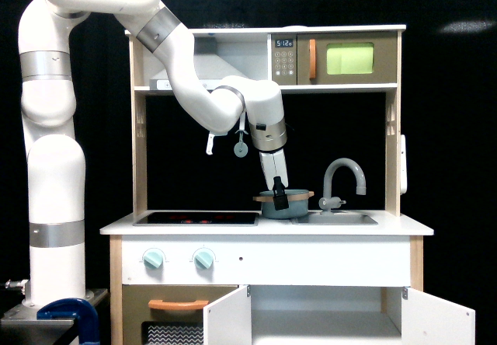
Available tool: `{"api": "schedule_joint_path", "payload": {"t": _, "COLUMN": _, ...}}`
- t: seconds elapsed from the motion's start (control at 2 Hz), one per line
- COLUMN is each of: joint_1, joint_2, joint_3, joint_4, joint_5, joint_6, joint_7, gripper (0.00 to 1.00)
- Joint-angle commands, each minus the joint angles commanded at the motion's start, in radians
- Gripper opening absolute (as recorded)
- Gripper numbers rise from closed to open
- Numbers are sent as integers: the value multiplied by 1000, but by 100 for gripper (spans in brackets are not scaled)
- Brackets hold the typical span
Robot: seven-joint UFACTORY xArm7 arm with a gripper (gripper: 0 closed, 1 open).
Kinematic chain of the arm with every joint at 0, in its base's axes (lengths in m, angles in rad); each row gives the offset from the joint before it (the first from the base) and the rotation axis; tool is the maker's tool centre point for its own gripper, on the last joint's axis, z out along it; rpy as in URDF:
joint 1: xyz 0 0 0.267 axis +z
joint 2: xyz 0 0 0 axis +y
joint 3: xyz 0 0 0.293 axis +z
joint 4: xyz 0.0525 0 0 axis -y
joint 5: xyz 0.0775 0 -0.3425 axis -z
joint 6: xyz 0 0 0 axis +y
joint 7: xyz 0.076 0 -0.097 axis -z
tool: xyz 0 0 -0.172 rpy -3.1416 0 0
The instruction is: Put the bowl inside the kitchen cabinet
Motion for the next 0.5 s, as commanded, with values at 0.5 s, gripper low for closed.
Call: {"api": "schedule_joint_path", "payload": {"t": 0.5, "joint_1": -5, "joint_2": 33, "joint_3": 14, "joint_4": 28, "joint_5": 13, "joint_6": -5, "joint_7": -5, "gripper": 0}}
